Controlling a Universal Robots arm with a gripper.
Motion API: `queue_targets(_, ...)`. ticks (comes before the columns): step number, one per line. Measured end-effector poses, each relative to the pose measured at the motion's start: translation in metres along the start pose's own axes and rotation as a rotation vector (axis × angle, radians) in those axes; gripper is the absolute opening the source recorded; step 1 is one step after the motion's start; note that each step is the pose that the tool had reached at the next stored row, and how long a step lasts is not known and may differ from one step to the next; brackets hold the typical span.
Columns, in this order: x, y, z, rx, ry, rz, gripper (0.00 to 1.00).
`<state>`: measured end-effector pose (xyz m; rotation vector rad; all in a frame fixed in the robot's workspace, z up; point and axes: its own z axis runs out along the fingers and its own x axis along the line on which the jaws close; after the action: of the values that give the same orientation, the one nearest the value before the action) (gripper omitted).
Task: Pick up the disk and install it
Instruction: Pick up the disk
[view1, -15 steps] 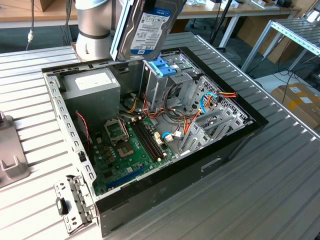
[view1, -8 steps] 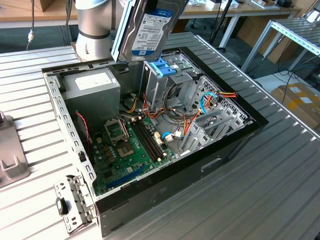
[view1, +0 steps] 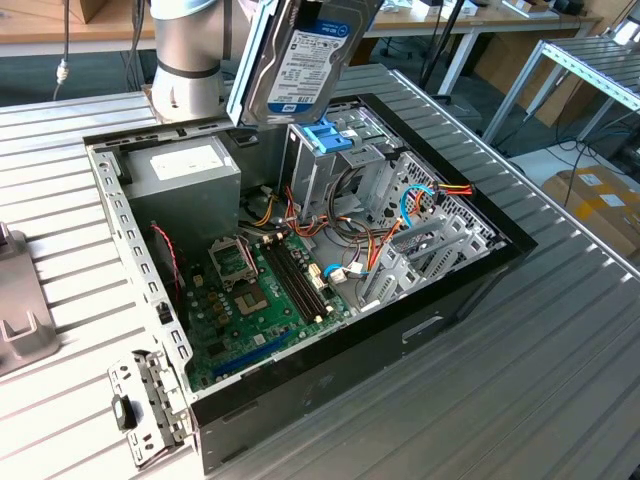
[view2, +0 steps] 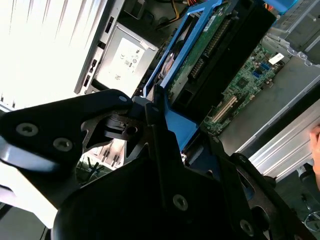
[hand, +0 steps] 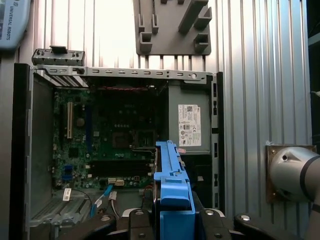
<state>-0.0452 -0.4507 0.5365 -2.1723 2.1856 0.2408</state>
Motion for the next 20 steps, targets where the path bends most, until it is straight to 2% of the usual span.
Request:
queue_targets(10, 0.0044, -0.0028, -0.0007, 0.0, 0.0, 0.0, 0.37)
queue_targets(20, 0.0121, -0.0055, -0.002, 0.0, 0.0001, 0.0, 0.37)
